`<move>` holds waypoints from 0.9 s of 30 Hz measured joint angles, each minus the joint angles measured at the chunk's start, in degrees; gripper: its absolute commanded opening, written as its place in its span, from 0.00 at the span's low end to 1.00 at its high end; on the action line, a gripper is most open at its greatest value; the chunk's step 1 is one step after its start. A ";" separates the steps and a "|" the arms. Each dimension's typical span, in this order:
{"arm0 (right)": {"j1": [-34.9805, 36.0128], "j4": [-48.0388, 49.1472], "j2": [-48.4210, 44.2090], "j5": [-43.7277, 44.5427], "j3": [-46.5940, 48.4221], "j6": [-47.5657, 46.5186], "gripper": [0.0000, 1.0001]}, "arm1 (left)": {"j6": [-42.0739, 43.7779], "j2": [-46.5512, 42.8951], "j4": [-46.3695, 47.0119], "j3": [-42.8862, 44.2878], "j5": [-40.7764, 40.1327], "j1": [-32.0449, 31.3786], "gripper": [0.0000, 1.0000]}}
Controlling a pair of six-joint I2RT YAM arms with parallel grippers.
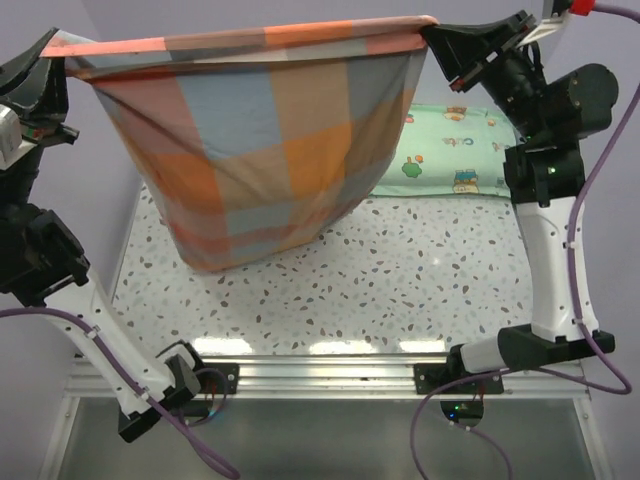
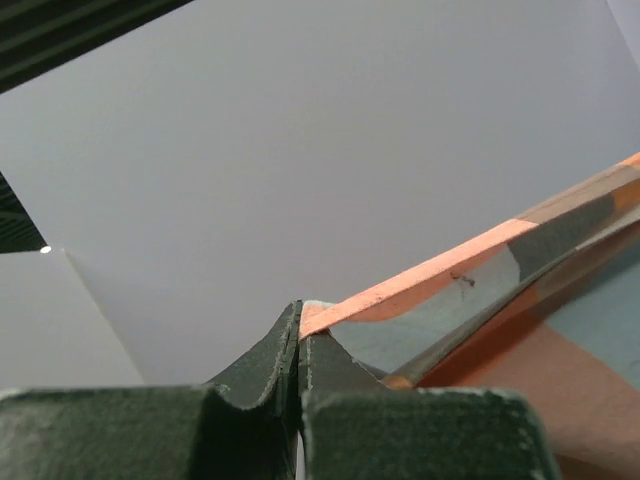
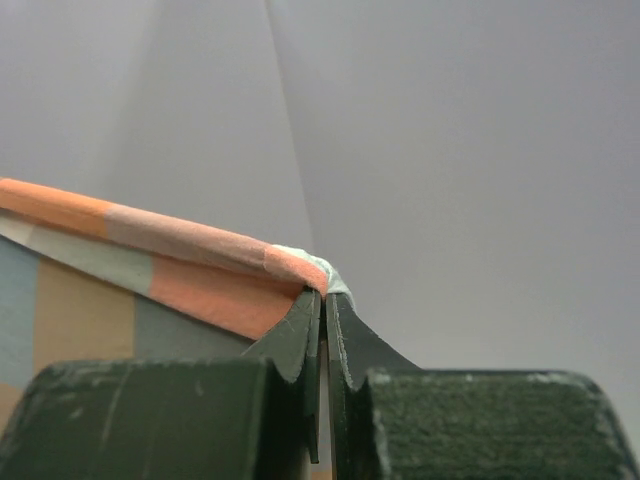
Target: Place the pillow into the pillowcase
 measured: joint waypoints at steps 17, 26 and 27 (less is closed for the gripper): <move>0.11 -4.31 -0.74 3.72 14.23 -0.61 0.00 | 0.59 -1.20 -1.99 2.43 -6.10 0.02 0.00; -1.07 -3.85 -10.58 11.28 10.10 -6.12 0.00 | 4.24 -5.81 -3.91 8.94 -10.71 0.33 0.00; -1.07 -3.78 -11.30 11.74 9.68 -6.62 0.00 | 4.44 -5.88 -3.98 9.25 -11.21 0.33 0.00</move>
